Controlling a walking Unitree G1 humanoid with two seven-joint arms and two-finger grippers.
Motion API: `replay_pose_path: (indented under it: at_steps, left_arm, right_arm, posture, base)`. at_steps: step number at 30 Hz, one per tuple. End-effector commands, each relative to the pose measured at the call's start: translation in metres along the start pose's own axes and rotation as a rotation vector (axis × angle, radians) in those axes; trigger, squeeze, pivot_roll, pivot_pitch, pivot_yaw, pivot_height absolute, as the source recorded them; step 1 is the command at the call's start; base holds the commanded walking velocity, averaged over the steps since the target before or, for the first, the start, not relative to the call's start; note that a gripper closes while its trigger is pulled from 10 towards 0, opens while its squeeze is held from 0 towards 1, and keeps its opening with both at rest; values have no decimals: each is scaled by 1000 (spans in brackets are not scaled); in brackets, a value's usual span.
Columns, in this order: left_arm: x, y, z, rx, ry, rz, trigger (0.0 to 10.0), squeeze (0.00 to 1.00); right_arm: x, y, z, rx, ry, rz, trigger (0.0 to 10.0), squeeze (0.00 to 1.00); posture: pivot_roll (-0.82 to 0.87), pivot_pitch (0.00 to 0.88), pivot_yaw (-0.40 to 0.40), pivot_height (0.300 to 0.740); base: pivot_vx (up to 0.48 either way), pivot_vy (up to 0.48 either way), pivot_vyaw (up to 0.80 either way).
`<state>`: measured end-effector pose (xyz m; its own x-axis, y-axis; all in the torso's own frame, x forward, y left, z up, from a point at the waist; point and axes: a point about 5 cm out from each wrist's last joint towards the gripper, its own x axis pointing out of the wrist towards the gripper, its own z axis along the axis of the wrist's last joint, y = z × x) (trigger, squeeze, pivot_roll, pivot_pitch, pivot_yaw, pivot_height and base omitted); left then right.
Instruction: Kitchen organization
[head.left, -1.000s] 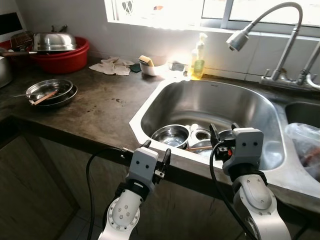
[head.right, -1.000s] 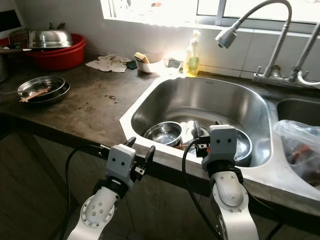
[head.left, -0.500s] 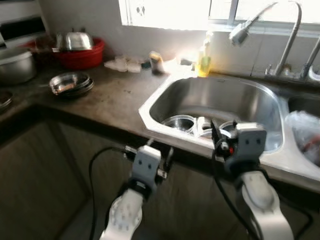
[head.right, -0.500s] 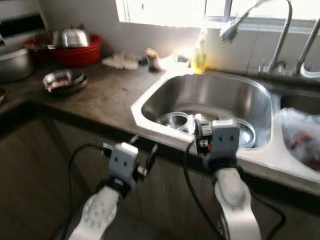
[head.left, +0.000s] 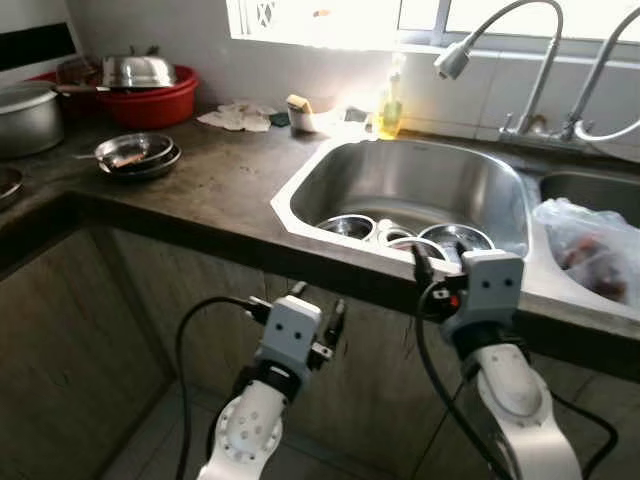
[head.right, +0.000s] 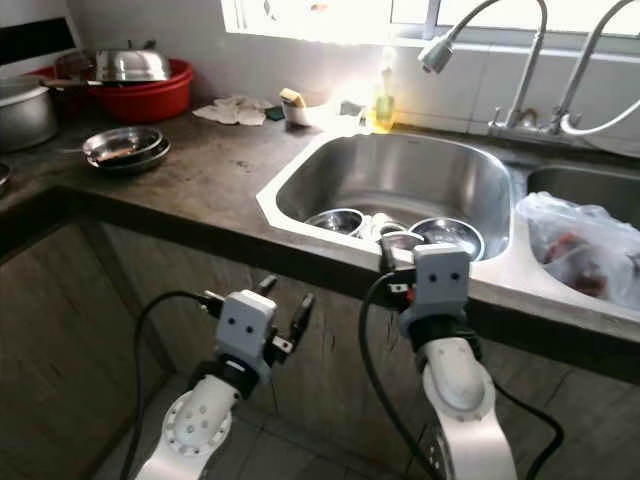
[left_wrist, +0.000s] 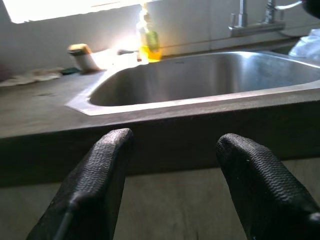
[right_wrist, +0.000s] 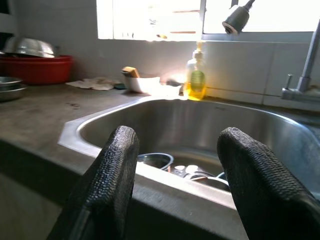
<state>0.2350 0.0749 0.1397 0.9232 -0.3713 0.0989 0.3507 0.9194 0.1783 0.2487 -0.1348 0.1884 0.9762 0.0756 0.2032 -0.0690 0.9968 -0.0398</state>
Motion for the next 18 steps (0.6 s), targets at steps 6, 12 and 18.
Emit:
replay_pose_path:
  at_steps: [6,12,18]
  left_arm:
    - [4,-7,2,-22,-12,-16,10000,0]
    - [5,-5,1,-1,-4,6,10000,0]
    - [4,-3,0,16,-8,13,10000,0]
  right_arm:
    - [2,-3,-1,-23,6,6,10000,0]
    - [3,-4,-2,-21,11,11,10000,0]
    - [3,-2,-3,-24,15,31,10000,0]
  posture:
    - [166,0,-40,740]
    - [163,0,-45,740]
    - [165,0,-48,740]
  base:
    - [0,0,800]
    - [0,0,800]
    - [128,0,800]
